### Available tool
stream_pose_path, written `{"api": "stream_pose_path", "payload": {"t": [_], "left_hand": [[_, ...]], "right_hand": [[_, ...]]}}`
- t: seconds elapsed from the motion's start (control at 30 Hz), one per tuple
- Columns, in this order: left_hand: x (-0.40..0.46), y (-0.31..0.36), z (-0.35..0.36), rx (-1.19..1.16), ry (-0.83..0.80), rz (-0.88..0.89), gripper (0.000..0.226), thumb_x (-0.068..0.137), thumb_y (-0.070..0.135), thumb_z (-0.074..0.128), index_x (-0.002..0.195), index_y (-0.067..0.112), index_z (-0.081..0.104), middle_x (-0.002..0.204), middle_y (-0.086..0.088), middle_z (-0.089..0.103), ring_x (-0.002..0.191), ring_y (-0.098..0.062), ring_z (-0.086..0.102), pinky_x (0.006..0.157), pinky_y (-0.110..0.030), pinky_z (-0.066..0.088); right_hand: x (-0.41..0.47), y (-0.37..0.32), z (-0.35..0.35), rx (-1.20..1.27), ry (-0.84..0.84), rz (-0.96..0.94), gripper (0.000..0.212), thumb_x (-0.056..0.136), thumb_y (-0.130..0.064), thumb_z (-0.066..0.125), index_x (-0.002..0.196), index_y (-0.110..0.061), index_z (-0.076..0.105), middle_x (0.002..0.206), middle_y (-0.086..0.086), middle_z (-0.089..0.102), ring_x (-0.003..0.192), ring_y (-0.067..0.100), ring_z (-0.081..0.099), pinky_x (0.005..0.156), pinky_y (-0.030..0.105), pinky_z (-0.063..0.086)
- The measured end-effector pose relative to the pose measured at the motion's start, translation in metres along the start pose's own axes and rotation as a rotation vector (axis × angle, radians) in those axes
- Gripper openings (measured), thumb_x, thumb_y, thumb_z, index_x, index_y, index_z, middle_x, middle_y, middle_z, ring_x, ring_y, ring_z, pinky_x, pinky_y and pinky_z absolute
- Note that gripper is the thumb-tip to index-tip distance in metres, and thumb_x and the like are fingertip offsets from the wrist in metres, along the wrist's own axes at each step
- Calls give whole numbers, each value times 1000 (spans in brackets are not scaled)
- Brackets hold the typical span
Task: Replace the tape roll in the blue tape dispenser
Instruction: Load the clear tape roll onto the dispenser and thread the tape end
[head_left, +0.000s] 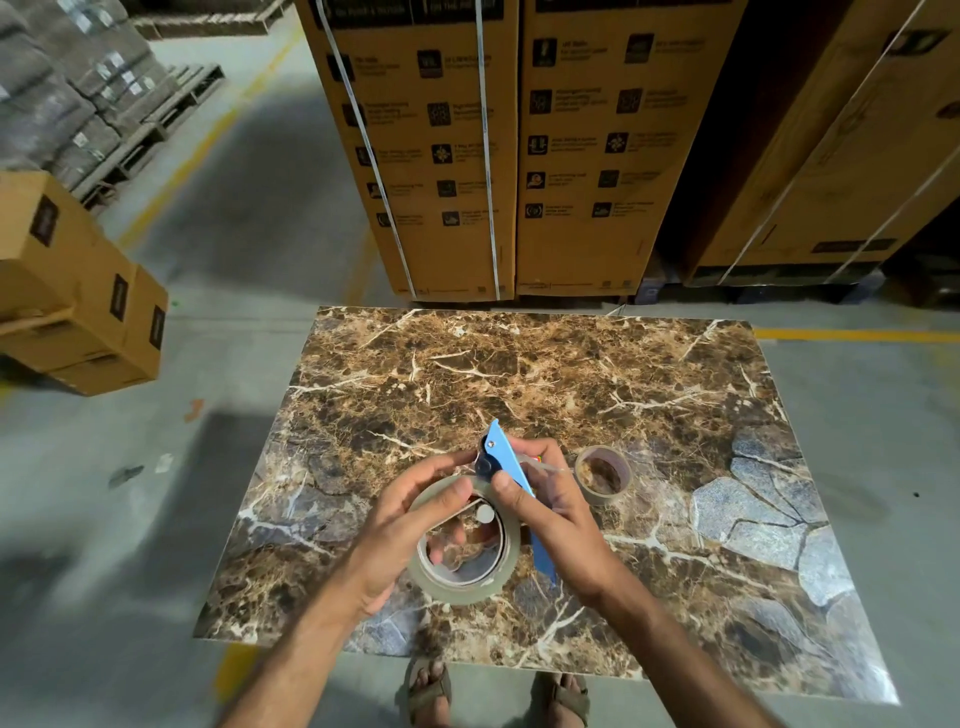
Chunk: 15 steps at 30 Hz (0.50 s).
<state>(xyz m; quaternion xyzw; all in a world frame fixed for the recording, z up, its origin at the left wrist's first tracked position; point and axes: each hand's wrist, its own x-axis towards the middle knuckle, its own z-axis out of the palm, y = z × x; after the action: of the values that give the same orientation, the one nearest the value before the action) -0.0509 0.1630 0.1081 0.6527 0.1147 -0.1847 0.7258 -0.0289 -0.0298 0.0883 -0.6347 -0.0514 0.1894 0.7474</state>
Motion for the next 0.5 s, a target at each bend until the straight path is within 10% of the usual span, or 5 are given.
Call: {"api": "stream_pose_path", "payload": {"t": [0.17, 0.27, 0.5], "left_hand": [[-2, 4, 0, -51, 74, 48, 37, 85, 26, 73, 122, 29, 72, 96, -7, 75, 57, -11, 58, 42, -19, 43], [0, 8, -1, -59, 100, 82, 30, 85, 29, 79, 114, 34, 75, 89, -4, 74, 55, -11, 57, 42, -18, 44], [1, 12, -4, -62, 109, 98, 43, 68, 46, 81, 109, 35, 78, 95, -3, 77, 53, -10, 57, 40, -17, 40]], "right_hand": [[-7, -7, -7, -85, -81, 18, 73, 85, -77, 53, 143, -33, 50, 140, -20, 60, 130, 2, 58, 101, 19, 52], [-7, -7, 1, -206, -105, -5, 50, 92, -72, 44, 141, -65, 40, 144, -40, 47, 139, -6, 45, 116, 30, 41], [-7, 4, 16, -223, 85, -173, 49, 105, -31, 52, 153, -24, 46, 154, 1, 53, 142, 22, 50, 116, 55, 42]]}}
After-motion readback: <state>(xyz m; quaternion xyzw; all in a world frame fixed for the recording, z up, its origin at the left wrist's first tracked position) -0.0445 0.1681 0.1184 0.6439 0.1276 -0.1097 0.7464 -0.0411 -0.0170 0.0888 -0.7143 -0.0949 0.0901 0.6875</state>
